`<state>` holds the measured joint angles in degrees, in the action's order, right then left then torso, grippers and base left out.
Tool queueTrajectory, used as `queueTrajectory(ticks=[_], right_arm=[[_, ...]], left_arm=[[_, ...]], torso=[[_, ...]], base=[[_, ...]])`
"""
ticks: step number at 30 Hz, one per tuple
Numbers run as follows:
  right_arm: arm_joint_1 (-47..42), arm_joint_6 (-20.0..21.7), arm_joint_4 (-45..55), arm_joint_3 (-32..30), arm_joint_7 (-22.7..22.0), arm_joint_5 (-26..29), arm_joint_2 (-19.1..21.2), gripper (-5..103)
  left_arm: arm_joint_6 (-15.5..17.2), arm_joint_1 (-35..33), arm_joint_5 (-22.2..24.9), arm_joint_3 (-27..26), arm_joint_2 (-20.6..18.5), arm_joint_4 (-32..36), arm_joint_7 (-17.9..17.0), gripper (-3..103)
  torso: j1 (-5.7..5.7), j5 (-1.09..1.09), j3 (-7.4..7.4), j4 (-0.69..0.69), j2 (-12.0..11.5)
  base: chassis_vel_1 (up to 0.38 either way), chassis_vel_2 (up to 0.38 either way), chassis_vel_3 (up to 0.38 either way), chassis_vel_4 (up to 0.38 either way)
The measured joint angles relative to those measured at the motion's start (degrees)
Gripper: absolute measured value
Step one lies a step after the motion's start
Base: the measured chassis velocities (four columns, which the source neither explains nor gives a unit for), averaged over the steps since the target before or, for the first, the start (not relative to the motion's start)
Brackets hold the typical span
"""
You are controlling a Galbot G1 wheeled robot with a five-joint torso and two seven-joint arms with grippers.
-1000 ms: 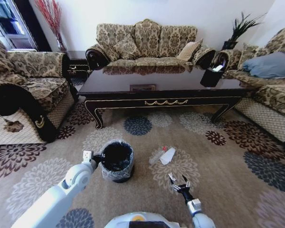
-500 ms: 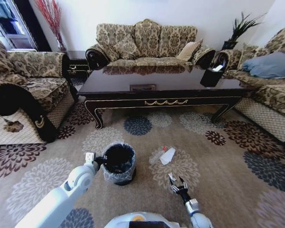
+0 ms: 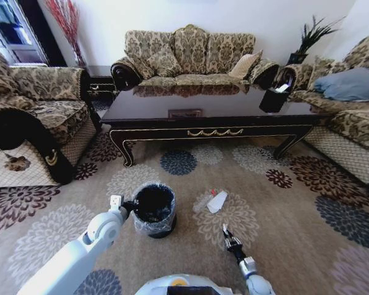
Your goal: Move to the front of the table and pick up the trash from the floor, then place it into the trash bin.
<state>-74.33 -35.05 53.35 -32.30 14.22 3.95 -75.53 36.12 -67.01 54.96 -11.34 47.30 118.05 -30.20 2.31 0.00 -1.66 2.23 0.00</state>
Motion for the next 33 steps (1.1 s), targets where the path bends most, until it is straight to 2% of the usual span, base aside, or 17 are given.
queueTrajectory(ticks=[2,7,16,17,20,21,23,27,28,33], right_arm=[[-0.59,0.0,1.06,-0.02,0.0,-0.01,-0.04,2],[-2.21,0.43,4.41,-0.07,-0.16,0.55,0.21,0],[-10.31,4.61,26.32,-1.07,-1.79,6.16,3.47,0],[-10.31,4.61,26.32,-1.07,-1.79,6.16,3.47,0],[-14.6,5.79,37.24,-2.62,-2.61,6.92,4.9,0],[-17.0,6.41,43.11,-3.1,-3.1,6.99,5.27,0],[-18.07,6.8,45.47,-3.11,-3.33,7.18,5.34,0],[-21.79,9.86,56.11,-2.64,-4.46,8.04,5.82,0],[-21.79,9.86,56.11,-2.64,-4.46,8.04,5.82,0],[-24.08,11.95,63.1,-1.9,-5.03,8.14,5.84,0]], left_arm=[[0.0,-0.15,-0.03,0.05,0.03,0.0,0.0,3],[0.15,0.24,0.2,1.06,0.13,0.17,-0.01,3],[1.36,6.6,1.49,8.24,0.75,-1.14,-0.57,3],[1.36,6.6,1.49,8.24,0.75,-1.14,-0.57,3],[1.73,12.06,2.6,13.7,2.28,-3.25,-1.9,3],[1.84,14.94,3.01,16.67,3.29,-4.51,-2.21,3],[1.89,16.23,3.22,18.08,3.74,-5.02,-2.55,3],[2.32,23.03,5.01,25.32,6.85,-7.3,-3.97,3],[2.32,23.03,5.01,25.32,6.85,-7.3,-3.97,3],[2.88,29.99,8.85,32.6,11.22,-10.44,-6.91,3]], torso=[[0.0,0.0,0.0,0.0,0.0],[0.0,0.0,0.0,0.0,-0.01],[0.0,-0.01,0.0,-0.01,-0.01],[0.0,-0.01,0.0,-0.01,-0.01],[0.0,0.02,0.0,0.01,-0.01],[0.0,-0.03,0.0,0.02,-0.01],[0.0,-0.01,0.0,0.01,-0.01],[0.0,0.01,0.0,0.01,-0.01],[0.0,0.01,0.0,0.01,-0.01],[0.0,0.01,0.0,0.0,-0.01]], base=[[0.0,0.0,0.0,0.0],[0.0,0.0,0.0,0.0],[0.0,0.0,0.0,0.0],[0.0,0.0,0.0,0.0],[0.0,0.0,0.0,0.0],[0.0,0.0,0.0,0.0],[0.0,0.0,0.0,0.0],[0.0,0.0,0.0,0.0],[0.0,0.0,0.0,0.0],[0.0,0.0,0.0,0.0]])
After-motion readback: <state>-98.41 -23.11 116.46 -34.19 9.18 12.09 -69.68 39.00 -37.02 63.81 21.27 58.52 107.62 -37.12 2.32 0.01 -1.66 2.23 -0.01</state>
